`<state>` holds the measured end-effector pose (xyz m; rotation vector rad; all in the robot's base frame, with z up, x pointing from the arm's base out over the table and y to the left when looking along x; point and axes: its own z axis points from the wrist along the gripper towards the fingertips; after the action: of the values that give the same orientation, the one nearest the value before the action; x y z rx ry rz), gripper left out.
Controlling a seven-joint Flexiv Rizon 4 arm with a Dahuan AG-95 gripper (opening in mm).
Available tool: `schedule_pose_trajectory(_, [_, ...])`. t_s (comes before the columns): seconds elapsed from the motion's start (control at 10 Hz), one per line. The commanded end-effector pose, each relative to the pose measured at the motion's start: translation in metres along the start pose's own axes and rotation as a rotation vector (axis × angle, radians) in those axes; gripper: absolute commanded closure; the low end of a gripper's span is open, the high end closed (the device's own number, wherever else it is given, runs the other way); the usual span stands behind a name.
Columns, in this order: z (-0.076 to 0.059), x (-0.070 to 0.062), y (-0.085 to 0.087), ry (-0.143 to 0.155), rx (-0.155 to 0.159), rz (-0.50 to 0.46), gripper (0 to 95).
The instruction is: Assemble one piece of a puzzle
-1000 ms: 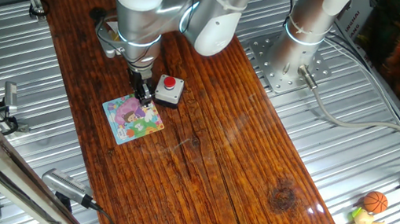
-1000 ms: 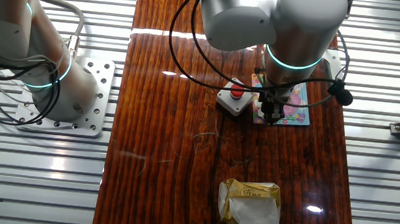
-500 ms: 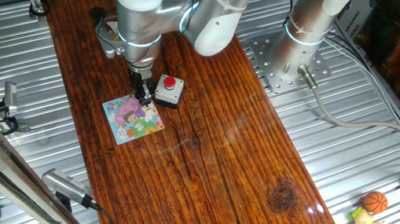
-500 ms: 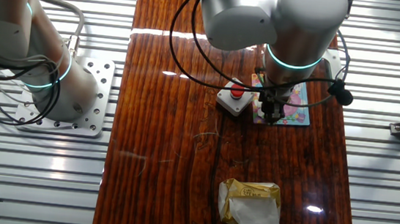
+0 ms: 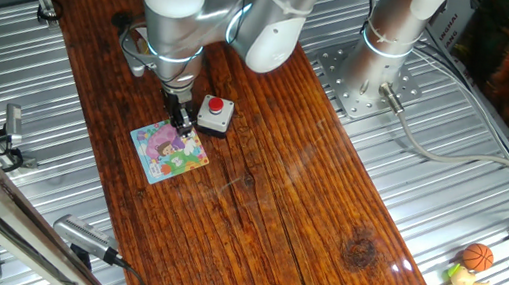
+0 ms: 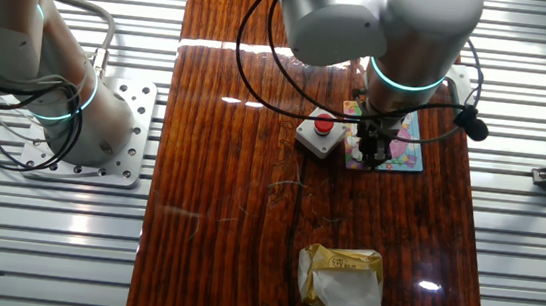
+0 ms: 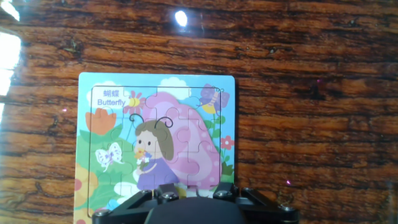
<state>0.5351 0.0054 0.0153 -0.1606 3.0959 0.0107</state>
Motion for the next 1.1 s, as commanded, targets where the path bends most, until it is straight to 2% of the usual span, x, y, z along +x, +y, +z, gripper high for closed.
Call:
schedule_pose_trajectory(0.1, [-0.002,0.002,0.000,0.000,0.002,0.001,57.0])
schedule_pose_trajectory(0.8, [-0.012,0.004,-0.002,0.010,0.001,0.004,57.0])
schedule_pose_trajectory(0.9, [-0.013,0.004,-0.002,0.010,0.001,0.007,76.0])
schedule_pose_trajectory(1.0, [-0.013,0.004,-0.002,0.010,0.002,0.014,76.0])
schedule_pose_trajectory(1.1, [-0.013,0.004,-0.002,0.011,0.001,0.019,95.0])
